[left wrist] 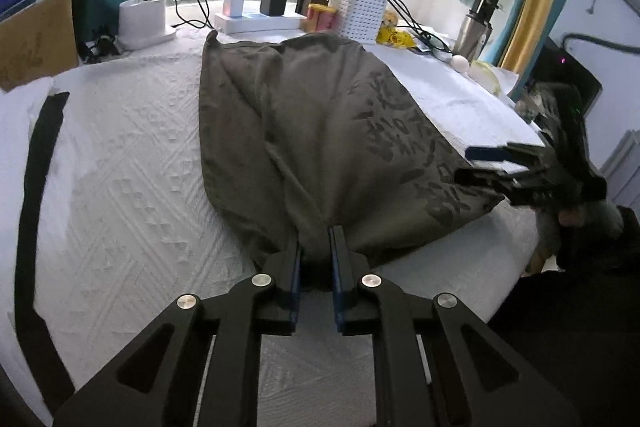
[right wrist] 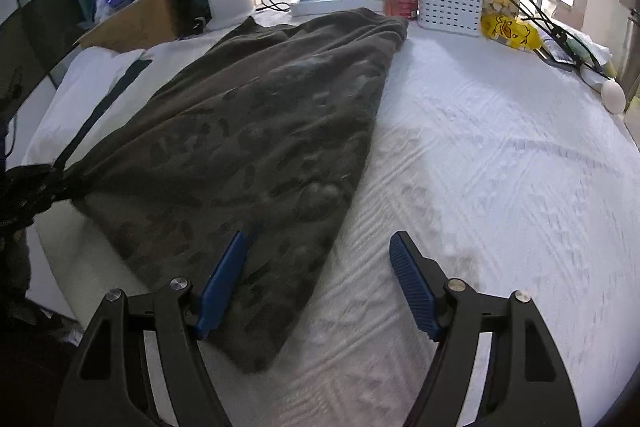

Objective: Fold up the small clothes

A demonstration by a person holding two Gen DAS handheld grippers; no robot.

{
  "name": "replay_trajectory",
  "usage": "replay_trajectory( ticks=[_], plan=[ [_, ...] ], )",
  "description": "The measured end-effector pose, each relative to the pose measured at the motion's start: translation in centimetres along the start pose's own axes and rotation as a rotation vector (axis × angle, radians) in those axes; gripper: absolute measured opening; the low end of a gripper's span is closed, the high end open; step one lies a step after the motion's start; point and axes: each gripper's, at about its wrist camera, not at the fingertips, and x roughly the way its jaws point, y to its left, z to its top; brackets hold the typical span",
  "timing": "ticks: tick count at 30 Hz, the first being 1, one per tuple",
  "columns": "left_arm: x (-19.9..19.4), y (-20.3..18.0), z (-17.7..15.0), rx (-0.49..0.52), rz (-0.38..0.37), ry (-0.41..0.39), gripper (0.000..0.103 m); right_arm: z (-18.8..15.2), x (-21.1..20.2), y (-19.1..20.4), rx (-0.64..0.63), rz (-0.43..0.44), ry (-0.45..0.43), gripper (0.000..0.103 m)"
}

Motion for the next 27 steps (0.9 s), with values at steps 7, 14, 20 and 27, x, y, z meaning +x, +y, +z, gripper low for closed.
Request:
replay_trajectory(
  ticks=[7, 14, 20, 27],
  plan=[
    [0.8, -0.3, -0.3, 0.015, 0.027, 0.025, 0.02, -1.4, -0.8, 1.9, -0.055, 0.015, -0.02, 0.013],
    [-0.3, -1.2, 0.4, 0.032, 0.055, -0.022, 0.029, -1.2, -2.2, 1.3, -0.102, -0.008, -0.021, 0.007],
    [-0.4, -2.0, 0.8, 0.048, 0.036, -0.031, 0.03, -2.8, -2.7, 0.5, -0.115, -0.018, 0.008, 0.006],
    [2.3, -2.6, -0.3, 0.044, 0.033, 0.075, 0.03, -3.6, -3.3, -0.3, -0.104, 0.032, 0.019, 0.007]
  ],
)
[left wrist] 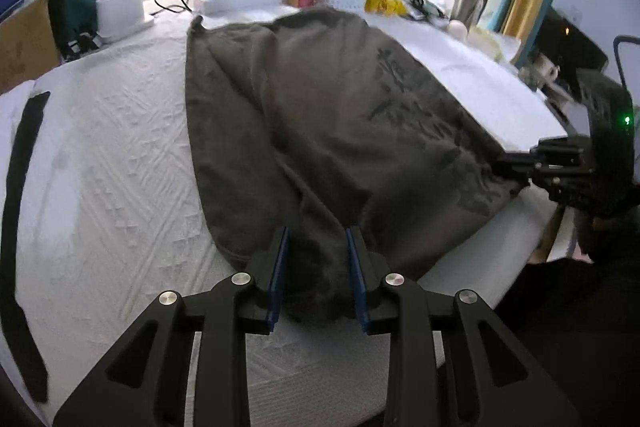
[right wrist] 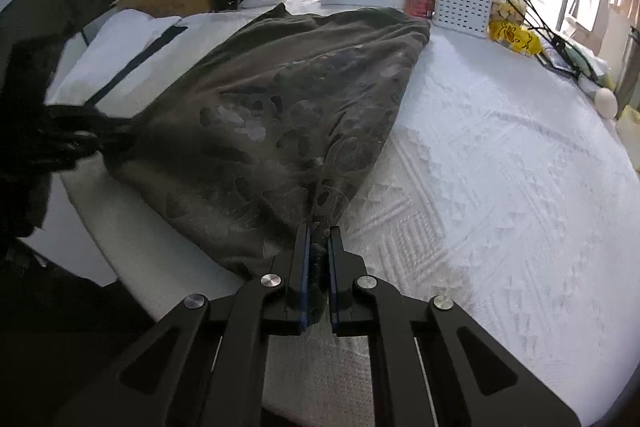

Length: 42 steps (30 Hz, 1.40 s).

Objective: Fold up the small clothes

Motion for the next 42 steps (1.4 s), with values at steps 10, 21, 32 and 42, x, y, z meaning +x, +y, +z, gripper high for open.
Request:
replay_trajectory(
  ticks=[10, 21, 32, 42],
  plan=[
    [-2.1, 1.1, 1.5, -0.052, 0.076, -0.08, 0.03, 0.3, -0.2, -0.9, 0.082, 0.101, 0.033, 0.011],
    [-1.0, 1.1, 5.2, -0.065, 0.117, -0.086, 0.031, 2.0, -1.0, -2.7, 0.056, 0.144, 0.02, 0.038],
    [1.1, 2.5, 9.7, -0.058, 0.146, -0.11, 0.03, 5.2, 0.0, -5.2, 0.098, 0.102, -0.012, 0.04],
    [6.0, 4.3, 15.3, 0.021, 0.187, -0.071, 0.031, 7.9, 0.9, -6.1, 0.099, 0.076, -0.048, 0.04]
  ],
)
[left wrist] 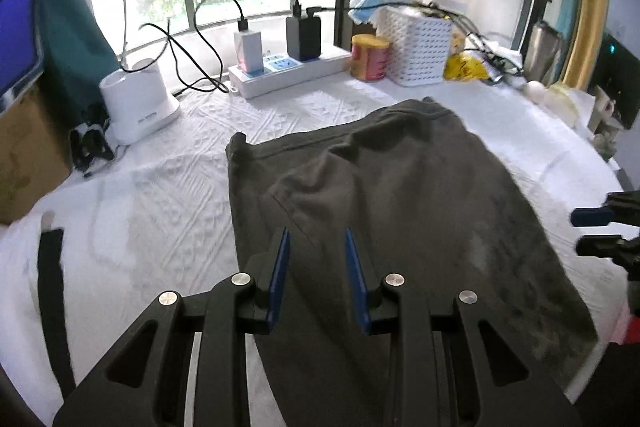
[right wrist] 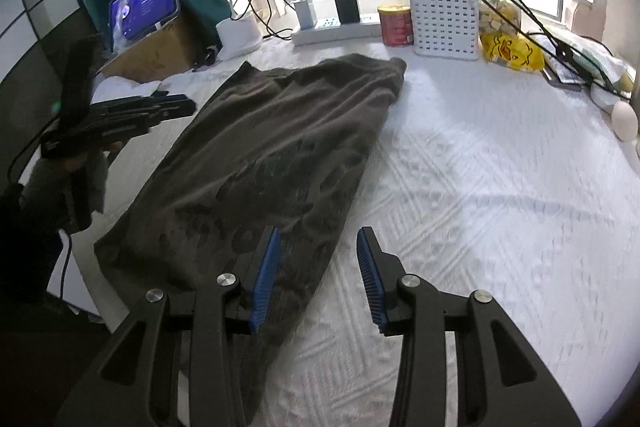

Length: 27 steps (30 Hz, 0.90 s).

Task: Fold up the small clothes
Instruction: 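Grasp the hem edge of the grey shirt with both grippers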

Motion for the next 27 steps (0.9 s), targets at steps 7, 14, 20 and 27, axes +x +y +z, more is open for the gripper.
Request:
replay_trajectory(
  ticks=[7, 14, 20, 27],
  plan=[
    [4.0, 1.4, 1.6, -0.021, -0.022, 0.062, 0.063, 1.5, 1.0, -0.1, -0.019, -0.008, -0.014, 0.04],
    [5.7, 1.8, 1.2, -0.021, -0.025, 0.095, 0.063, 2.6, 2.2, -0.5, -0.023, -0.014, -0.014, 0.04],
    [5.2, 1.8, 1.6, 0.028, -0.061, 0.048, 0.009, 4.1, 2.7, -2.6, 0.035, -0.067, -0.079, 0.04],
    [4.1, 3.8, 2.4, -0.013, -0.047, -0.008, 0.005, 7.1, 4.4, -3.9, 0.048, -0.128, -0.132, 0.04]
  ],
)
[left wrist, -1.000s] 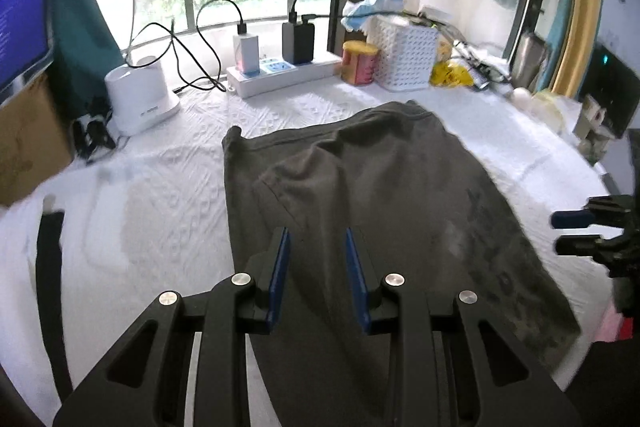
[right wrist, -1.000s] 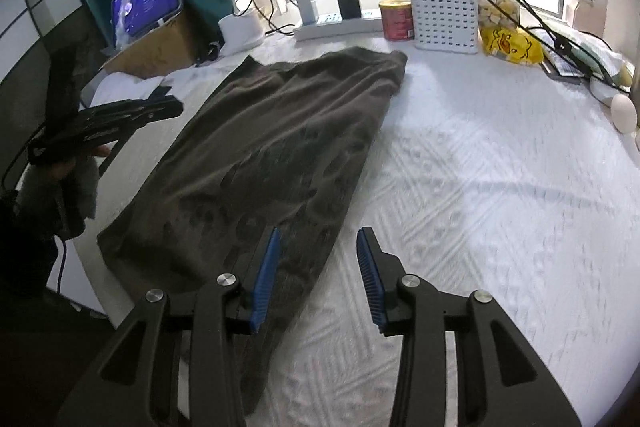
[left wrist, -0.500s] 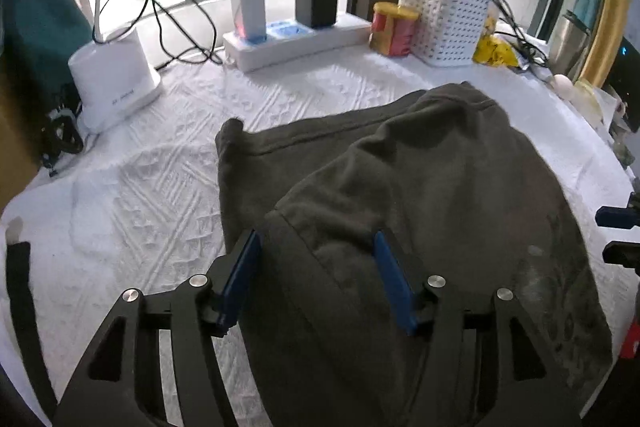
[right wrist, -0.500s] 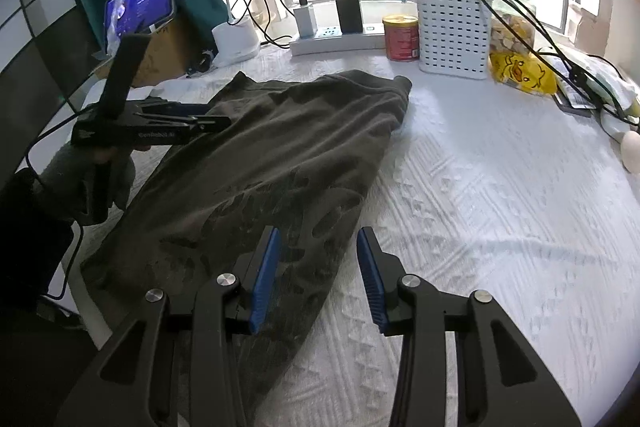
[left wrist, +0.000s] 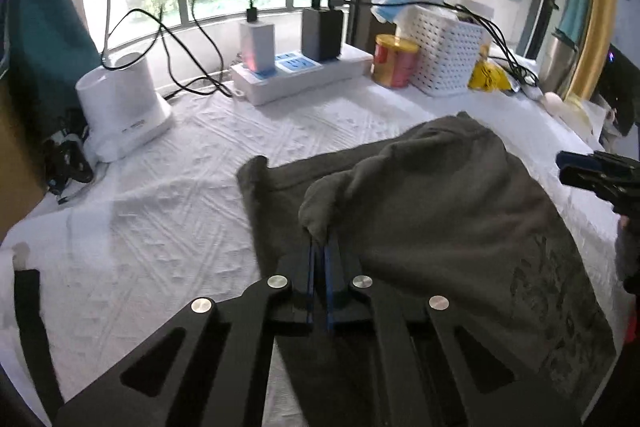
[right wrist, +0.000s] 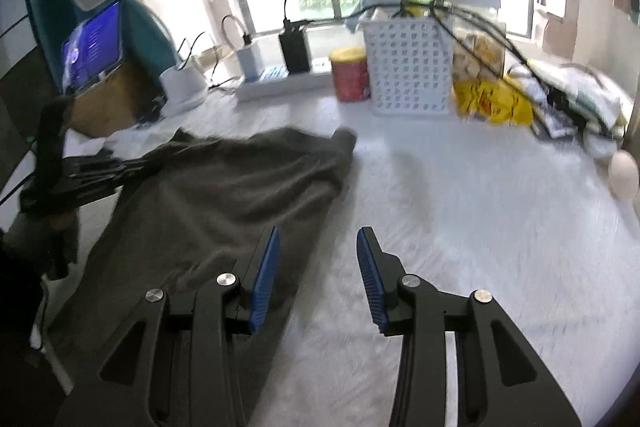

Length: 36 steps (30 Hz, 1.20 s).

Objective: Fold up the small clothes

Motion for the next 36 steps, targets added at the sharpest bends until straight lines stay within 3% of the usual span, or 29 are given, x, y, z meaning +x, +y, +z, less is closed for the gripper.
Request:
replay_trajectory(
  ticks=[11, 12, 13, 19, 26, 33, 36],
  plan=[
    [0.6, 0.8, -1.0, -0.041, -0.055, 0.008, 0.005, 3.5, 7.1, -0.8, 0.086, 0.058, 0.104, 0.039],
    [0.7, 0.9, -1.1, -0.043, -0.062, 0.01, 0.005, 3.5, 7.5, -0.8, 0.096, 0.07, 0.113, 0.035],
    [0.8, 1.0, -1.1, -0.042, -0.069, 0.013, 0.005, 3.5, 8.0, -0.7, 0.1, 0.084, 0.123, 0.022],
    [0.3, 1.6, -0.1, -0.073, -0.153, -0.013, 0.005, 5.0, 8.3, -1.0, 0.079, 0.09, 0.094, 0.015],
    [2.1, 1.7, -0.5, -0.071, -0.089, 0.047, 0.005, 4.7, 9.1, -1.7, 0.08, 0.062, 0.1, 0.015],
    [2.8, 2.2, -0.4, -0.116, -0.111, 0.058, 0.007, 4.7, 9.3, -1.2, 0.061, 0.028, 0.097, 0.015],
    [2.4, 2.7, -0.4, -0.172, -0.112, 0.047, 0.013, 4.7, 9.3, -0.9, 0.053, 0.013, 0.096, 0.015]
  ],
)
